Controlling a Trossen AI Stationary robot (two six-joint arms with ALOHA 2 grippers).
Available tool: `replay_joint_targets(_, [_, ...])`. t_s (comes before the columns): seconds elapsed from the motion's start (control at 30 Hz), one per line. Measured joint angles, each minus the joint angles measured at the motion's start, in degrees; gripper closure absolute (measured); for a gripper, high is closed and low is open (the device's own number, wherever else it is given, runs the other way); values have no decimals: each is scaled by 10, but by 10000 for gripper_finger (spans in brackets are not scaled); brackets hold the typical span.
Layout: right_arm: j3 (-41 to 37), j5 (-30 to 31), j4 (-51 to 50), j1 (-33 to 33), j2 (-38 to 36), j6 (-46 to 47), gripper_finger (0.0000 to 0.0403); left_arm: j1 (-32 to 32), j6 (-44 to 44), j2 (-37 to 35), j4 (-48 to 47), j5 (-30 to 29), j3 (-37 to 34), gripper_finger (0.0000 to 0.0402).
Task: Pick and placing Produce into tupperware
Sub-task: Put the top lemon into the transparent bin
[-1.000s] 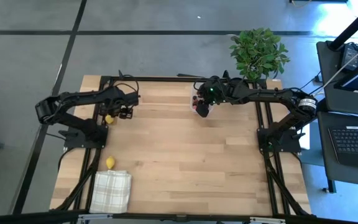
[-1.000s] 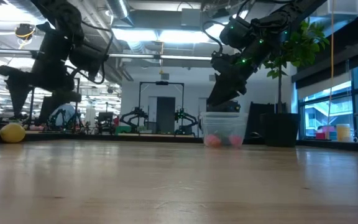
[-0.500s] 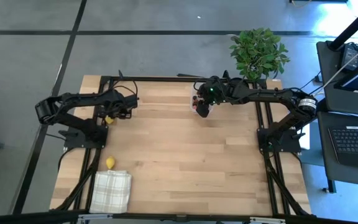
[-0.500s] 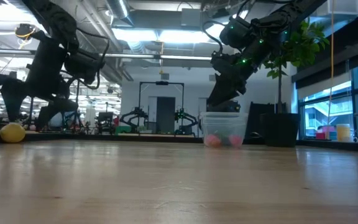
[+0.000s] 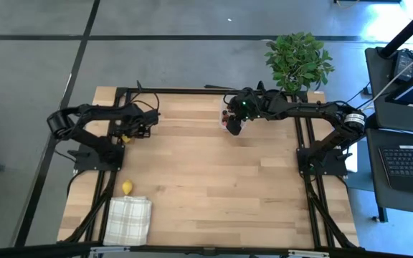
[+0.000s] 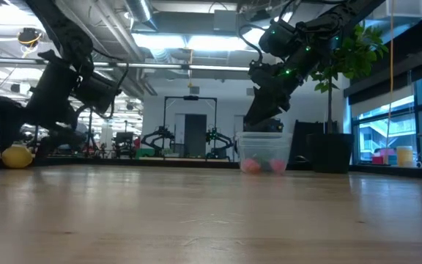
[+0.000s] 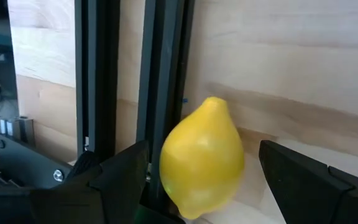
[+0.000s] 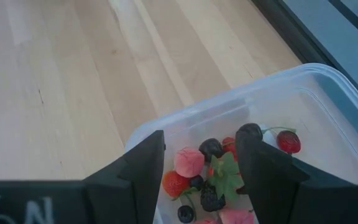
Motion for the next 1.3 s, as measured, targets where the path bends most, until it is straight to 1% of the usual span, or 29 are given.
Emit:
replay_joint_targets(0.23, [0,0,0,0,0,0,204,7,17,33,2,-3,2,104])
replay_joint_targets(0.33, [0,0,0,0,0,-2,204,7,31,37,10,-4,2,113])
replay_joint_targets(0.43, [0,0,0,0,0,-2,204,7,41,37,18,-2,2,133])
replay_joint_targets(0.67, [0,0,-4,0,0,-2,204,7,41,37,25,13,1,195])
replay_joint_targets(0.77, [0,0,-8,0,0,-2,204,7,49,37,24,14,1,206])
replay_joint_targets(0.9, [0,0,-9,0,0,-2,204,7,102,37,33,12,1,206])
replay_joint_targets(1.0, [0,0,-8,0,0,-2,204,10,176,40,39,10,14,202])
replay_joint_targets(1.03, [0,0,-7,0,0,-2,204,12,201,39,46,17,23,200])
replay_joint_targets(1.1, [0,0,-6,0,0,-1,204,14,242,37,79,41,51,199])
replay_joint_targets(1.2, [0,0,-6,0,0,0,204,18,303,37,88,81,83,203])
replay_joint_targets(1.3, [0,0,-7,1,0,3,204,17,353,36,152,147,129,206])
